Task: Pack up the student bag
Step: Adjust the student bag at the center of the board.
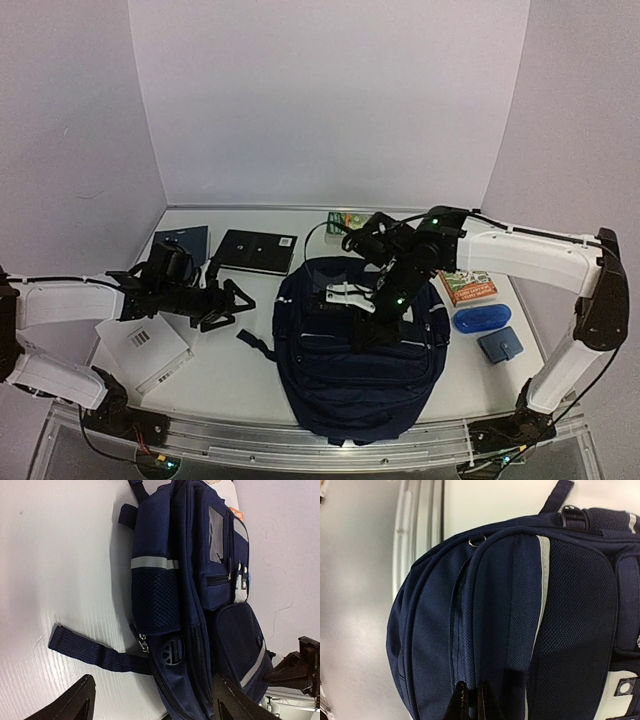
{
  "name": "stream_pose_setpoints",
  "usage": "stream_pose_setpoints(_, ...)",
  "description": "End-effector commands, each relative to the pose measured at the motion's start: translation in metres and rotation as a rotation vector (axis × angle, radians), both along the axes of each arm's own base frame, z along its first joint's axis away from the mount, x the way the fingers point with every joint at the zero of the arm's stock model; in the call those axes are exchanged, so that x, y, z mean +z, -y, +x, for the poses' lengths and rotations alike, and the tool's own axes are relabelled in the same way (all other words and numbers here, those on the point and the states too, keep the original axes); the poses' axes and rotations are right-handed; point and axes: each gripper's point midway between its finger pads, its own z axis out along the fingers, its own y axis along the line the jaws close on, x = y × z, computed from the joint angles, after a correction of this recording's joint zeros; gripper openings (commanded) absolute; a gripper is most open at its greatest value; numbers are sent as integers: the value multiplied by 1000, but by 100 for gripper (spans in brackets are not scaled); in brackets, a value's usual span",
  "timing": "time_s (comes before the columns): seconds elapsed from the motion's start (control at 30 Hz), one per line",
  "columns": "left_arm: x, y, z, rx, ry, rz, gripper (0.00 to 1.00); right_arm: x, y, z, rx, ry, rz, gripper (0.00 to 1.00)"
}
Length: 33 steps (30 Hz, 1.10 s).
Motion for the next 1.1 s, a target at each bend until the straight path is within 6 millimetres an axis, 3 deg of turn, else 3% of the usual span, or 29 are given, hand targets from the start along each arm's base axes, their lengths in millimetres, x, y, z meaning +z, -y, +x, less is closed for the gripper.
stream_pose_setpoints(0.0, 9, 14, 8, -45, 32, -54, 78, 1, 9, 19, 16, 160, 12, 0)
stream_pose_setpoints(0.13, -4, 20, 7, -71, 3, -60, 75, -6, 16, 19, 17, 180, -2, 0)
stream_pose_setpoints(0.33, -16, 36, 11, -131, -10, -78, 61, -19, 21, 19, -3, 169, -42, 2)
stream_pose_setpoints(0.4, -18, 39, 12, -135, -13, -85, 60, -20, 17, 23, -41, 156, -49, 28)
stream_pose_setpoints(0.43, -19, 39, 13, -132, -15, -87, 60, -19, 14, 25, -69, 148, -52, 52)
stream_pose_setpoints(0.47, -19, 39, 14, -125, -14, -85, 60, -17, 10, 29, -97, 143, -53, 66)
stream_pose_setpoints(0.53, -19, 37, 14, -112, -16, -82, 61, -10, -1, 37, -144, 135, -39, 77)
stream_pose_setpoints(0.63, -17, 31, 15, -72, -13, -73, 62, 0, -21, 53, -235, 127, -10, 87)
stream_pose_setpoints(0.87, -6, 0, 19, 114, 5, -19, 69, 4, -69, 120, -555, 206, -14, 89)
stream_pose_setpoints(0.93, -3, -10, 18, 167, 12, -5, 71, -4, -77, 130, -658, 214, -35, 88)
stream_pose_setpoints(1.07, 1, -29, 14, 251, 26, 19, 74, -27, -90, 132, -750, 237, -81, 93)
